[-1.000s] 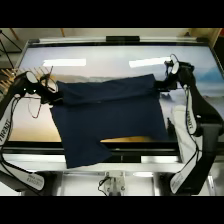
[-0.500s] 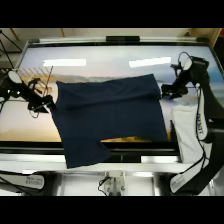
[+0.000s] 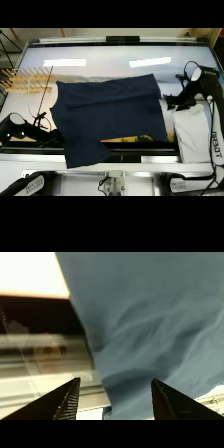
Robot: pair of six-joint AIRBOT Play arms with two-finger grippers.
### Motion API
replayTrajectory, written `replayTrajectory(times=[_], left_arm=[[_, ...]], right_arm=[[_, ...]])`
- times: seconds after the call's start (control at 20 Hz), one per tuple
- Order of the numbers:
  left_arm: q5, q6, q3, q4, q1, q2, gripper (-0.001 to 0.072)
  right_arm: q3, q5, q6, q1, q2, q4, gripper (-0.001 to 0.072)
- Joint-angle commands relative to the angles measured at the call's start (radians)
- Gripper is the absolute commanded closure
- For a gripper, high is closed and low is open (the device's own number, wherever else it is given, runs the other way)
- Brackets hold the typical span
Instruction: Fold the shirts.
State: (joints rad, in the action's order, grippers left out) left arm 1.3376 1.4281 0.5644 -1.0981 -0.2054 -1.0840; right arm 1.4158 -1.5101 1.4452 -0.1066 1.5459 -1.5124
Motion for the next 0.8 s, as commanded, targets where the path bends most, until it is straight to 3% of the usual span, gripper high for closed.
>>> replayTrajectory(times=[0.0, 0.35, 0.55, 0.7, 0.75], left_arm=[[-0.018, -0.003, -0.098, 0.069, 0.000, 0.056, 0.0188], [-0.075, -0.003, -0.170, 0.136, 0.011, 0.055, 0.0195], [-0.155, 0.029, -0.198, 0.164, 0.114, 0.053, 0.0252], [-0.201, 0.068, -0.196, 0.165, 0.155, 0.053, 0.0662], [-0.200, 0.065, -0.196, 0.164, 0.155, 0.054, 0.0676]], right_arm=[[-0.082, 0.031, -0.006, -0.001, -0.071, -0.009, 0.0206], [-0.174, 0.039, -0.006, -0.001, -0.124, -0.016, 0.0206], [-0.216, 0.045, -0.006, -0.001, -0.150, -0.015, 0.0206], [-0.260, 0.040, -0.010, -0.001, -0.155, 0.011, 0.0205], [-0.291, 0.041, -0.016, -0.001, -0.155, 0.029, 0.0205]])
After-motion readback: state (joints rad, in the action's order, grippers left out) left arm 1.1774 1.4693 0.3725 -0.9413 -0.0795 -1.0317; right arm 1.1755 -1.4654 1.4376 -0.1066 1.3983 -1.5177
